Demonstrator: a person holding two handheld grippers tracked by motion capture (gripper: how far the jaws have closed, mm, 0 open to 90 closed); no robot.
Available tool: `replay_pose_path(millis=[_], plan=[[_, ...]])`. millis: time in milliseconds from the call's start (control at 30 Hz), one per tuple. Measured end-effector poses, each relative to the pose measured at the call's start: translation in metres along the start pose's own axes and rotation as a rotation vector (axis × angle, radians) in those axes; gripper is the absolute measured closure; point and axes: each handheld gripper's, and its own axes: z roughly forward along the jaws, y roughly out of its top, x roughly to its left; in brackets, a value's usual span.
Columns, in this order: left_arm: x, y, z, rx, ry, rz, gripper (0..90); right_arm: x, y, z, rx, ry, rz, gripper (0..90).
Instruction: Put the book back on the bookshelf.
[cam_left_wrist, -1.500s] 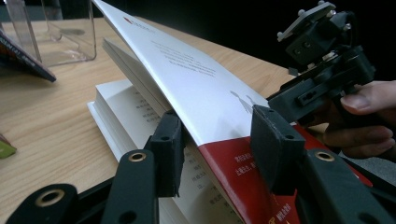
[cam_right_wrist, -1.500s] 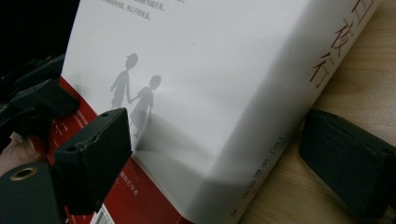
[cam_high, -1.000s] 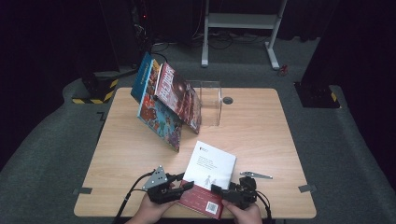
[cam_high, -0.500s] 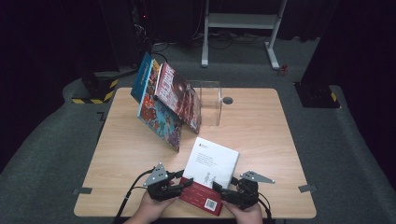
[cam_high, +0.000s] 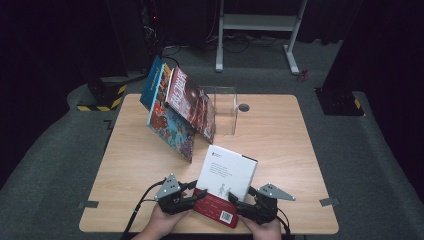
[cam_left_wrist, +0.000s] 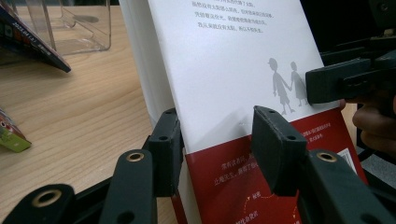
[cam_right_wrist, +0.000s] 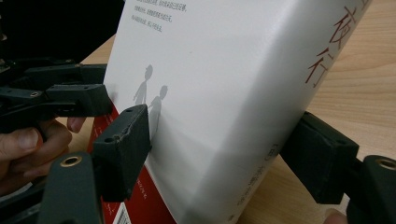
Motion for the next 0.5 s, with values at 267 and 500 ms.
replay_pose_path(millis=[267,500], plan=[[-0.0017,0.0029,0.0013,-0.003,0.02,0.022,54.4,0.0052,0.0016,-0.0023,-0.026,-0.034,-0.049,27.0],[-0.0054,0.0054,0.0013,-0.01,0.054,0.07,54.2,0.01,0.0035,-0.0087,-0.088,-0.057,-0.09,31.9]])
